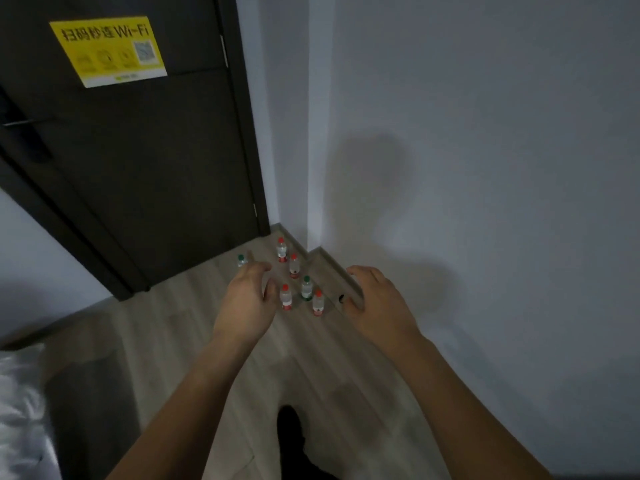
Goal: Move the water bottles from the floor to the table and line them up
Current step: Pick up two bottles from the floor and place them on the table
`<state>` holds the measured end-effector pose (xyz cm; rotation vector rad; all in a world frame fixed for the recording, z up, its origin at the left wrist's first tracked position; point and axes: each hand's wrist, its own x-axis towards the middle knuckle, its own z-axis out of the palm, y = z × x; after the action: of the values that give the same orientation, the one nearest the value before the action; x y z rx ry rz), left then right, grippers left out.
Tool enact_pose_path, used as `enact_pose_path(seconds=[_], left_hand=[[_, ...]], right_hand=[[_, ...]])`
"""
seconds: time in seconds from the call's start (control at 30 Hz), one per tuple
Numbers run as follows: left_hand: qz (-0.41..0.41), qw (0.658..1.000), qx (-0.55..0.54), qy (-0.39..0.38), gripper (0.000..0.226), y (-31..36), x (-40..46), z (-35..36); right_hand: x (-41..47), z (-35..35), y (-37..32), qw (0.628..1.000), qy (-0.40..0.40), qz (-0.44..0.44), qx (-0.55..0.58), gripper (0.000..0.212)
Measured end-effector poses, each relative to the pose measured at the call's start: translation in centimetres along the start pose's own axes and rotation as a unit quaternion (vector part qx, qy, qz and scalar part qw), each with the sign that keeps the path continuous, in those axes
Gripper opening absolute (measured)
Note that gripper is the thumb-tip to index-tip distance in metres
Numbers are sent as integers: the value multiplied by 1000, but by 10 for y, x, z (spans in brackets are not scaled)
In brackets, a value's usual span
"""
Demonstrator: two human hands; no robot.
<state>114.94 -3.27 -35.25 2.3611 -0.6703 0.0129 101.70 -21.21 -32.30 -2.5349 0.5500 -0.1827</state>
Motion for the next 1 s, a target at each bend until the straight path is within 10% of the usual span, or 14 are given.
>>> enact_pose_path(seconds=[0.43,1.0], left_hand=[[-42,998,22,39,37,-106,269,-79],[-13,994,5,-110,40,-295,575,-57]], right_hand=[[277,48,-91,999,-12,-18,42,52],[560,155,-170,994,-19,111,15,51]])
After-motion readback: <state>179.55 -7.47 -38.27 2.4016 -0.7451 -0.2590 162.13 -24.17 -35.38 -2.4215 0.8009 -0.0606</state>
